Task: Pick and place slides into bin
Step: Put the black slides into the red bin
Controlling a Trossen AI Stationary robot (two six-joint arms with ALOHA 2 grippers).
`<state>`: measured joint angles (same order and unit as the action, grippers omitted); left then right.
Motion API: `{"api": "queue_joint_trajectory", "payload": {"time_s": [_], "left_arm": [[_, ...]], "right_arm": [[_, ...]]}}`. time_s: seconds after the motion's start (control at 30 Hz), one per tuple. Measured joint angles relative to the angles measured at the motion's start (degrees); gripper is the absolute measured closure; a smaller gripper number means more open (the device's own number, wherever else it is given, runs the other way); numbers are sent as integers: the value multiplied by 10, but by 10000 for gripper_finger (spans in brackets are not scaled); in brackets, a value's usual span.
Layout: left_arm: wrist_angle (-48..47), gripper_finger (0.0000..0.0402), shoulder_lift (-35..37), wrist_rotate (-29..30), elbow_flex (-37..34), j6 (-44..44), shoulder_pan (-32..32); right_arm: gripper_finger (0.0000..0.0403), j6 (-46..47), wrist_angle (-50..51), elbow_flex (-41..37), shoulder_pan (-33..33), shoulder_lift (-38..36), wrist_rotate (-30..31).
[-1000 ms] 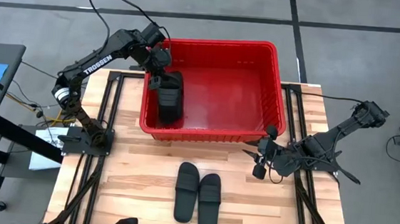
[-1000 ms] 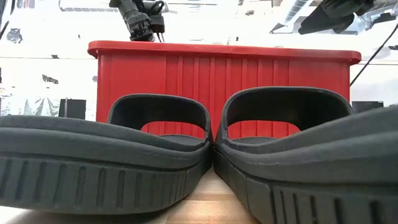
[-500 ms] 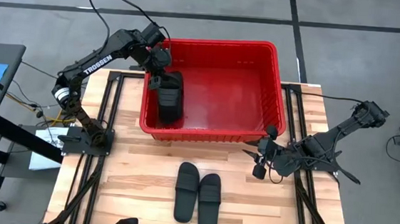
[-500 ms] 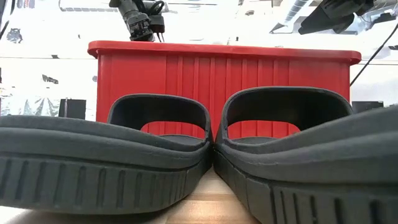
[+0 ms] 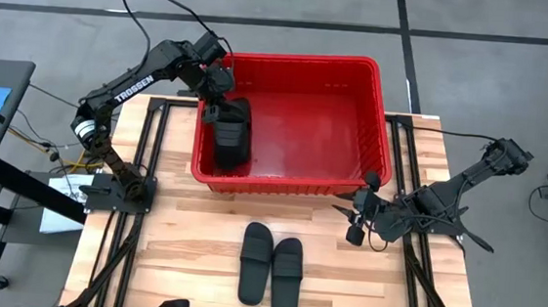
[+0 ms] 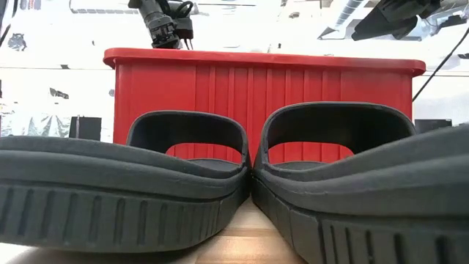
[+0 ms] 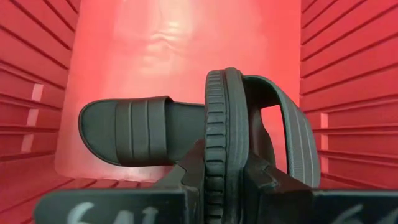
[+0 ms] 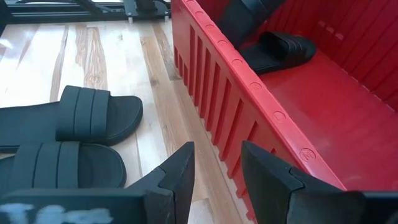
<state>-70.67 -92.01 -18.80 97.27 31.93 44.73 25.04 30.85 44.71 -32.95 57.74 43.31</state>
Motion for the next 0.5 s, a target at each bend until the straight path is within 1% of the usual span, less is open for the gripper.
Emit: {"api": "queue_joint_trajectory", "payload": {"time_s": [0.37,0.5], "left_arm": [[15,372,0,13,0,19,0],[34,372,-13,20,1,19,7]], "right_arm": [[280,0,0,0,0,0,0],[280,0,0,0,0,0,0]]}}
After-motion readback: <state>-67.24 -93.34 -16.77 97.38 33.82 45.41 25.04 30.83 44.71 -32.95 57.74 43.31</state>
